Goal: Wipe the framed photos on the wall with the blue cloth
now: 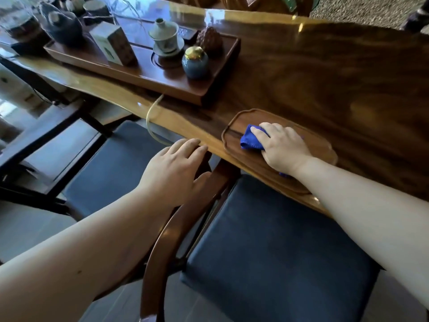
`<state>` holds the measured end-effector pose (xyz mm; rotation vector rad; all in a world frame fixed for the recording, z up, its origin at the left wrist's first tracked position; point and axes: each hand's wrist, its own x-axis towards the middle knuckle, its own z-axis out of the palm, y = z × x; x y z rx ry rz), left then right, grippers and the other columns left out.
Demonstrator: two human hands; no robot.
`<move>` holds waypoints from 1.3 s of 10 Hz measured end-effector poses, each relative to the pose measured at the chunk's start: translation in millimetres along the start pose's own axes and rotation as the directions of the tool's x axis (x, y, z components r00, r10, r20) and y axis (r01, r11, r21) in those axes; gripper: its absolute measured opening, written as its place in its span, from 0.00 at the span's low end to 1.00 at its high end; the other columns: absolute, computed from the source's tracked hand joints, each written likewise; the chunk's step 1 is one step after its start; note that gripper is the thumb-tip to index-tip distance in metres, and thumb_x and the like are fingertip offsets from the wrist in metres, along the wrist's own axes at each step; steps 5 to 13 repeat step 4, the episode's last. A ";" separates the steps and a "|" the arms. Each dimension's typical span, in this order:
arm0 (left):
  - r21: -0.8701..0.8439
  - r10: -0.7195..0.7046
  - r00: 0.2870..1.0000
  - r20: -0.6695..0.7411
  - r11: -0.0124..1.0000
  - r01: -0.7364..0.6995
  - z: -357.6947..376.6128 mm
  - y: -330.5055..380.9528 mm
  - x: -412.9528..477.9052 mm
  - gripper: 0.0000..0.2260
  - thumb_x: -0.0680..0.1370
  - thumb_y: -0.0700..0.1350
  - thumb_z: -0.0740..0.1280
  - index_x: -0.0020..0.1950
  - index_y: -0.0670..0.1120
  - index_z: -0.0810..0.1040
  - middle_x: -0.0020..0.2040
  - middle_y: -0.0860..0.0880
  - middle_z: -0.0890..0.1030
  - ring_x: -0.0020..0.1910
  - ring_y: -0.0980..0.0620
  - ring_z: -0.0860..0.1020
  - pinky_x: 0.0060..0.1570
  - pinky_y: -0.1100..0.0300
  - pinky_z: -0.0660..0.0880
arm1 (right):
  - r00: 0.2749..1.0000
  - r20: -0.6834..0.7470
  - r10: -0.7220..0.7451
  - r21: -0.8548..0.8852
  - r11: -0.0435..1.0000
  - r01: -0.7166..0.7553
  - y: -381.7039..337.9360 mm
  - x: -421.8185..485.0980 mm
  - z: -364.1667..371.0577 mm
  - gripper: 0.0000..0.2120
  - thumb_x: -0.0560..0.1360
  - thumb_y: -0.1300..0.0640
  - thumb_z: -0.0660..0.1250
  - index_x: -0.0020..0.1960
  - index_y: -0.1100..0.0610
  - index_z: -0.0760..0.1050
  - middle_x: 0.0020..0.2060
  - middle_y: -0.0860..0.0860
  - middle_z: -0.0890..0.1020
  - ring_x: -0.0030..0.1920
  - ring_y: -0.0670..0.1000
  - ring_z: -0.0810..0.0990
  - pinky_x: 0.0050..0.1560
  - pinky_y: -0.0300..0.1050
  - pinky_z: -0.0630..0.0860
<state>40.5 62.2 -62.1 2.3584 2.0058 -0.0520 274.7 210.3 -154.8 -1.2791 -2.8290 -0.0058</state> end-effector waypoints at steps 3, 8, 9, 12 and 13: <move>0.083 -0.012 0.999 -0.041 0.996 0.016 -2.8 -9.5 -9.1 0.33 0.76 0.60 0.58 0.76 0.45 0.58 0.77 0.41 0.61 0.76 0.42 0.55 0.75 0.45 0.54 | 0.972 0.224 0.063 -0.014 0.998 -0.061 -2.4 -4.5 3.9 0.39 0.73 0.31 0.42 0.76 0.52 0.38 0.77 0.58 0.48 0.75 0.57 0.47 0.71 0.64 0.44; 0.116 -0.060 0.998 -0.029 0.991 0.063 -21.7 -22.2 -27.4 0.33 0.77 0.62 0.56 0.77 0.45 0.56 0.77 0.41 0.59 0.77 0.42 0.54 0.74 0.43 0.54 | 0.982 0.189 -0.001 0.001 1.000 0.001 -20.1 -0.9 -15.1 0.39 0.73 0.31 0.45 0.76 0.49 0.38 0.77 0.58 0.47 0.75 0.58 0.45 0.71 0.65 0.44; 0.116 -0.060 0.998 -0.029 0.991 0.063 -21.7 -22.2 -27.4 0.33 0.77 0.62 0.56 0.77 0.45 0.56 0.77 0.41 0.59 0.77 0.42 0.54 0.74 0.43 0.54 | 0.982 0.189 -0.001 0.001 1.000 0.001 -20.1 -0.9 -15.1 0.39 0.73 0.31 0.45 0.76 0.49 0.38 0.77 0.58 0.47 0.75 0.58 0.45 0.71 0.65 0.44; 0.116 -0.060 0.998 -0.029 0.991 0.063 -21.7 -22.2 -27.4 0.33 0.77 0.62 0.56 0.77 0.45 0.56 0.77 0.41 0.59 0.77 0.42 0.54 0.74 0.43 0.54 | 0.982 0.189 -0.001 0.001 1.000 0.001 -20.1 -0.9 -15.1 0.39 0.73 0.31 0.45 0.76 0.49 0.38 0.77 0.58 0.47 0.75 0.58 0.45 0.71 0.65 0.44; 0.116 -0.060 0.998 -0.029 0.991 0.063 -21.7 -22.2 -27.4 0.33 0.77 0.62 0.56 0.77 0.45 0.56 0.77 0.41 0.59 0.77 0.42 0.54 0.74 0.43 0.54 | 0.982 0.189 -0.001 0.001 1.000 0.001 -20.1 -0.9 -15.1 0.39 0.73 0.31 0.45 0.76 0.49 0.38 0.77 0.58 0.47 0.75 0.58 0.45 0.71 0.65 0.44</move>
